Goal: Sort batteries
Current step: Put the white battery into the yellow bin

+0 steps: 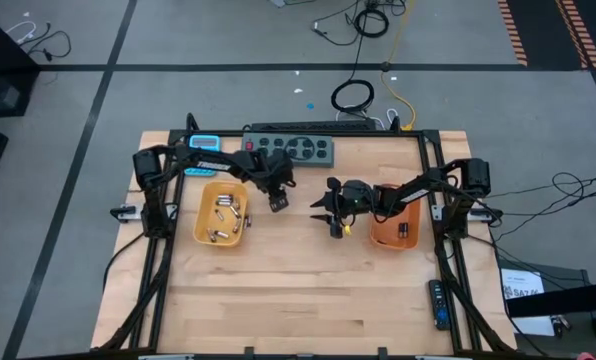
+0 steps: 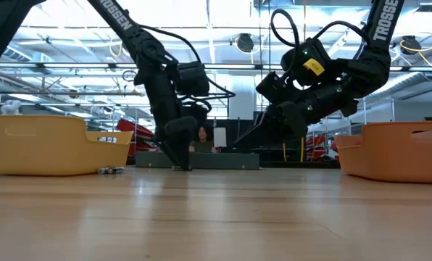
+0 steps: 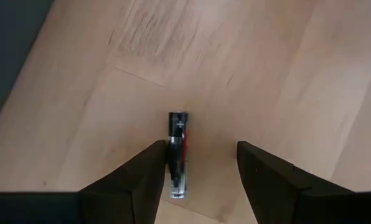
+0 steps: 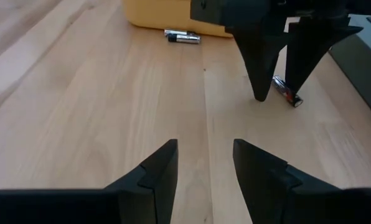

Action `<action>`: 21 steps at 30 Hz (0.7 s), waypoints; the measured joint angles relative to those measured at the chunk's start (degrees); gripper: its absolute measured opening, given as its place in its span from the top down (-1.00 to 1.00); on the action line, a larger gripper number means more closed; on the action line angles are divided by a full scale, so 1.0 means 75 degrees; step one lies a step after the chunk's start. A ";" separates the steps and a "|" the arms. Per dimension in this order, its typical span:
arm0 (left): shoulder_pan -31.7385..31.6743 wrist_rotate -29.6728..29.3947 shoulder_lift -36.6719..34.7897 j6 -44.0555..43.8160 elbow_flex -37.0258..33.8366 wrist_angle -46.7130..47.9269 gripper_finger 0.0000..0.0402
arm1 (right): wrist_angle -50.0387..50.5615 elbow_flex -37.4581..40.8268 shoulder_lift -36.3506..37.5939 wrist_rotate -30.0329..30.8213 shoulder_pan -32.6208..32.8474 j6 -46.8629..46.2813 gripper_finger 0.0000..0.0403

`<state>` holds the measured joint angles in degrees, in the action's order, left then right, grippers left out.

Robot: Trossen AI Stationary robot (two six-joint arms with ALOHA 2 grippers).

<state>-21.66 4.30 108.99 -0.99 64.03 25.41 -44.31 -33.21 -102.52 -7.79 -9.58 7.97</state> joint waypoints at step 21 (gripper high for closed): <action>0.0459 -0.0385 -0.0204 0.1046 -0.0035 0.0349 0.22 | 0.0047 -0.0003 0.0000 -0.0003 -0.0003 0.0054 0.28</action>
<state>-18.22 1.41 107.46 6.85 63.77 28.03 -43.97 -33.23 -102.52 -7.81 -9.61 8.37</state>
